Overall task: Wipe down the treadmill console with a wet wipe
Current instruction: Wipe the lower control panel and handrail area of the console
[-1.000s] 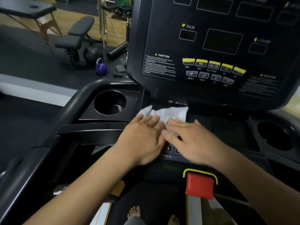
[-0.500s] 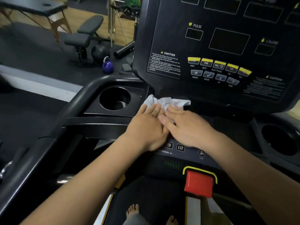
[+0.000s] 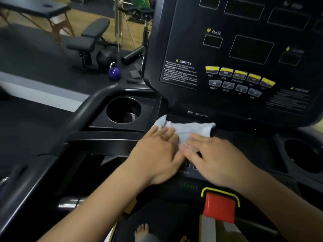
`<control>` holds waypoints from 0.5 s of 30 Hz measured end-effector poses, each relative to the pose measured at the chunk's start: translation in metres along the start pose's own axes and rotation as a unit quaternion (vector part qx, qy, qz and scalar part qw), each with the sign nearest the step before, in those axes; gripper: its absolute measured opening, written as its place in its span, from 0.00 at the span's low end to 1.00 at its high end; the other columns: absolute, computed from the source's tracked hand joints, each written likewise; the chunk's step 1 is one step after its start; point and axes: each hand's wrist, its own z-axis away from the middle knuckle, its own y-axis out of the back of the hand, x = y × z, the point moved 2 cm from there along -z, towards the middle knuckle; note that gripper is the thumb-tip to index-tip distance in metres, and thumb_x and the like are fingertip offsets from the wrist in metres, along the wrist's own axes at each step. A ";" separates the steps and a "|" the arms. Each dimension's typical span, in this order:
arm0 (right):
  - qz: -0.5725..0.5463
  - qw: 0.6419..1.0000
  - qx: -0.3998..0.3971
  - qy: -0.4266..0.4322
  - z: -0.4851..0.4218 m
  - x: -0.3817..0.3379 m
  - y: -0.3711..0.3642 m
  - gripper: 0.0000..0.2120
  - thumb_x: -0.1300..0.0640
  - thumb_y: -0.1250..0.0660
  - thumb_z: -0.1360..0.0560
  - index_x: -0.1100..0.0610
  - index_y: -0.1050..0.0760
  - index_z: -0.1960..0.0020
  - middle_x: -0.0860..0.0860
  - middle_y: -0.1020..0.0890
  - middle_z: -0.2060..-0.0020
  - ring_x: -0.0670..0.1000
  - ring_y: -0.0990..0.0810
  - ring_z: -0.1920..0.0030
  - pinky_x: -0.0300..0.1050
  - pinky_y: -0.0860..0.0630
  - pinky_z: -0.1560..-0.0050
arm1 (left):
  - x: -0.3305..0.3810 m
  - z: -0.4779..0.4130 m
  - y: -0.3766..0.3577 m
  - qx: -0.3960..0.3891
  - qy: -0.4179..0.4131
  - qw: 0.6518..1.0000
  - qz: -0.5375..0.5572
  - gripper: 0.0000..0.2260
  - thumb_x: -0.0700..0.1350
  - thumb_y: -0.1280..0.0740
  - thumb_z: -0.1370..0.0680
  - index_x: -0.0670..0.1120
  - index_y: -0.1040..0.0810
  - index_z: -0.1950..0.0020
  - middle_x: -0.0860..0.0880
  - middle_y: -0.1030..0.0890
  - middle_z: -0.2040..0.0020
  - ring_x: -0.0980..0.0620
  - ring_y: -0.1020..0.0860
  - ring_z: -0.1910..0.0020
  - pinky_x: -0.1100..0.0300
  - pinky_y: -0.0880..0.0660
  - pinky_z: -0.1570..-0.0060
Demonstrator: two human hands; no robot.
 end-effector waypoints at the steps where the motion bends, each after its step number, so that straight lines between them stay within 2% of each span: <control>1: 0.004 1.000 -0.002 -0.004 -0.008 0.001 0.001 0.36 0.31 0.63 0.25 0.46 0.25 0.37 0.46 0.26 0.33 0.52 0.26 0.35 0.52 0.31 0.35 | -0.001 -0.007 -0.002 -0.004 0.001 1.000 -0.008 0.32 0.59 0.60 0.20 0.45 0.43 0.20 0.46 0.44 0.19 0.52 0.49 0.20 0.55 0.58 0.22; 3: 0.008 0.999 -0.009 -0.032 -0.031 0.004 0.001 0.31 0.35 0.58 0.21 0.48 0.29 0.30 0.48 0.31 0.27 0.53 0.32 0.29 0.52 0.36 0.30 | 0.001 -0.029 -0.002 -0.010 0.026 0.999 -0.032 0.28 0.55 0.58 0.17 0.43 0.47 0.19 0.44 0.47 0.19 0.50 0.52 0.19 0.52 0.57 0.22; 5: 0.011 0.999 -0.009 -0.037 -0.041 0.006 0.003 0.30 0.38 0.58 0.20 0.49 0.30 0.29 0.51 0.33 0.26 0.53 0.36 0.26 0.50 0.38 0.29 | 0.003 -0.040 0.003 -0.006 0.038 0.998 -0.053 0.28 0.54 0.57 0.16 0.41 0.46 0.20 0.42 0.45 0.19 0.47 0.49 0.20 0.50 0.54 0.22; 8: -0.003 1.000 -0.004 -0.011 -0.013 0.003 -0.003 0.37 0.32 0.65 0.25 0.47 0.24 0.39 0.48 0.25 0.37 0.52 0.28 0.34 0.52 0.30 0.37 | 0.009 -0.015 0.004 0.007 0.005 0.998 -0.070 0.33 0.56 0.63 0.21 0.41 0.34 0.25 0.39 0.36 0.23 0.44 0.39 0.23 0.50 0.46 0.23; 9: -0.013 1.000 0.002 -0.002 -0.005 0.002 -0.005 0.36 0.32 0.64 0.25 0.47 0.24 0.39 0.46 0.25 0.38 0.51 0.28 0.34 0.51 0.30 0.37 | 0.010 -0.007 0.002 0.002 -0.004 0.997 -0.082 0.36 0.56 0.66 0.23 0.41 0.35 0.25 0.39 0.36 0.23 0.44 0.39 0.23 0.49 0.46 0.23; 10: -0.023 1.000 0.006 0.001 -0.005 0.003 -0.008 0.34 0.32 0.61 0.24 0.47 0.26 0.35 0.47 0.28 0.34 0.50 0.31 0.32 0.50 0.33 0.34 | 0.009 -0.007 0.000 -0.012 0.000 0.996 -0.090 0.37 0.56 0.67 0.24 0.41 0.39 0.22 0.39 0.40 0.21 0.44 0.43 0.21 0.49 0.48 0.23; 12: -0.027 1.000 -0.004 -0.004 -0.021 0.005 -0.008 0.30 0.36 0.56 0.21 0.49 0.35 0.25 0.47 0.37 0.24 0.48 0.41 0.25 0.50 0.44 0.27 | 0.005 -0.021 -0.002 -0.039 0.015 0.995 -0.086 0.35 0.56 0.66 0.23 0.41 0.50 0.19 0.40 0.49 0.19 0.45 0.52 0.19 0.48 0.55 0.22; 13: -0.027 1.000 -0.007 -0.010 -0.031 0.005 -0.006 0.30 0.38 0.56 0.20 0.50 0.37 0.24 0.47 0.39 0.23 0.47 0.43 0.24 0.50 0.47 0.26 | 0.003 -0.030 -0.002 -0.038 0.020 0.995 -0.085 0.32 0.56 0.64 0.21 0.42 0.52 0.19 0.41 0.50 0.19 0.46 0.54 0.19 0.48 0.56 0.22; 15: -0.033 0.999 -0.001 -0.008 -0.039 0.005 -0.001 0.30 0.39 0.58 0.20 0.51 0.34 0.26 0.48 0.35 0.24 0.47 0.41 0.24 0.51 0.47 0.26 | 0.000 -0.042 0.003 -0.030 0.004 0.996 -0.078 0.30 0.55 0.61 0.19 0.43 0.50 0.19 0.41 0.47 0.19 0.47 0.52 0.19 0.49 0.55 0.22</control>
